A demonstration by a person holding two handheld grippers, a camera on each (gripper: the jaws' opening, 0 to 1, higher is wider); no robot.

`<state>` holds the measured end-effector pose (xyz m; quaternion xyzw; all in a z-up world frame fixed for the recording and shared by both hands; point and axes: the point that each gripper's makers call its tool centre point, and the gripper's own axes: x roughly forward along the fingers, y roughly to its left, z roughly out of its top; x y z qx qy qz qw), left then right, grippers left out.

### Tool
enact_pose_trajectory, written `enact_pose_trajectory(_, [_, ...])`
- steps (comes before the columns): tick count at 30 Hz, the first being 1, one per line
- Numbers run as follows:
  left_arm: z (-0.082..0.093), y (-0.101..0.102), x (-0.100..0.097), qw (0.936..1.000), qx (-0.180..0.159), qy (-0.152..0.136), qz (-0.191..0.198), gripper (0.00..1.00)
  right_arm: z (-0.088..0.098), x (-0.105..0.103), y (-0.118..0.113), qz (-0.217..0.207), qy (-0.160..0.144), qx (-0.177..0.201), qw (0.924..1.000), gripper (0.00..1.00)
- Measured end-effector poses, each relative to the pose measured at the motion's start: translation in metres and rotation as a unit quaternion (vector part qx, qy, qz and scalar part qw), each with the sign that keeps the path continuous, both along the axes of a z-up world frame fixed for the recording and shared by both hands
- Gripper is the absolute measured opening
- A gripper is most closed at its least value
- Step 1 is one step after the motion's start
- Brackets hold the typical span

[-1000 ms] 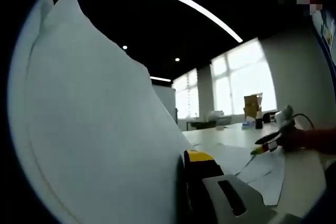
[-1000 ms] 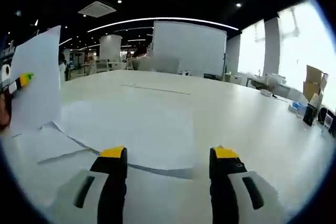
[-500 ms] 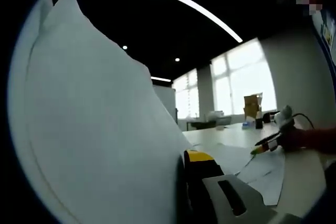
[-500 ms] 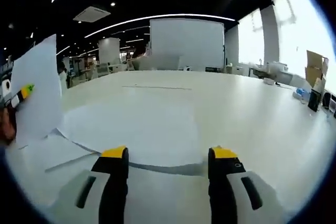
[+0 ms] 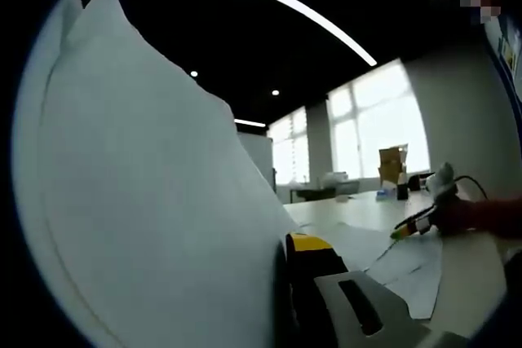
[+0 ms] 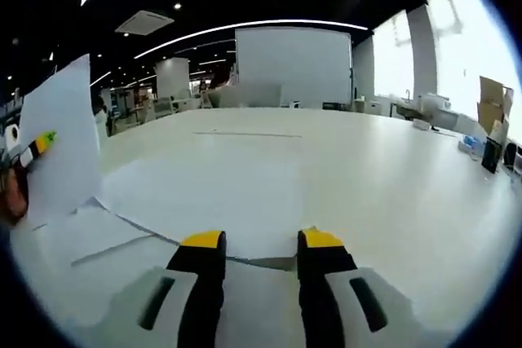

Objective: Organize the stack of printing papers by aligning and flattening the scattered papers on the table

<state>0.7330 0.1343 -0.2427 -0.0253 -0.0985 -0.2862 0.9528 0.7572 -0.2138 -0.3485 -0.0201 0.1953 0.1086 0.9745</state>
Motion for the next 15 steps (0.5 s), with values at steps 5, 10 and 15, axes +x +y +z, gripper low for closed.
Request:
enact_pose_trajectory(5, [0.0,-0.0004,-0.0004,1.0,0.0,0.0,0.0,0.11,0.0067,-0.0002,0.0008,0.002,-0.013,0.021,0.9997,0.18])
enact_pose_trajectory(10, [0.0001,-0.001,-0.0008,1.0,0.0,0.0,0.0,0.11,0.0069,0.0001,0.002,0.007,-0.015,0.018,0.9997,0.14])
enact_pose_trajectory(15, [0.0003,-0.0008,-0.0008,1.0,0.0,0.0,0.0,0.11,0.0089,0.0019,0.0013,0.007,-0.018,0.022,0.9996,0.16])
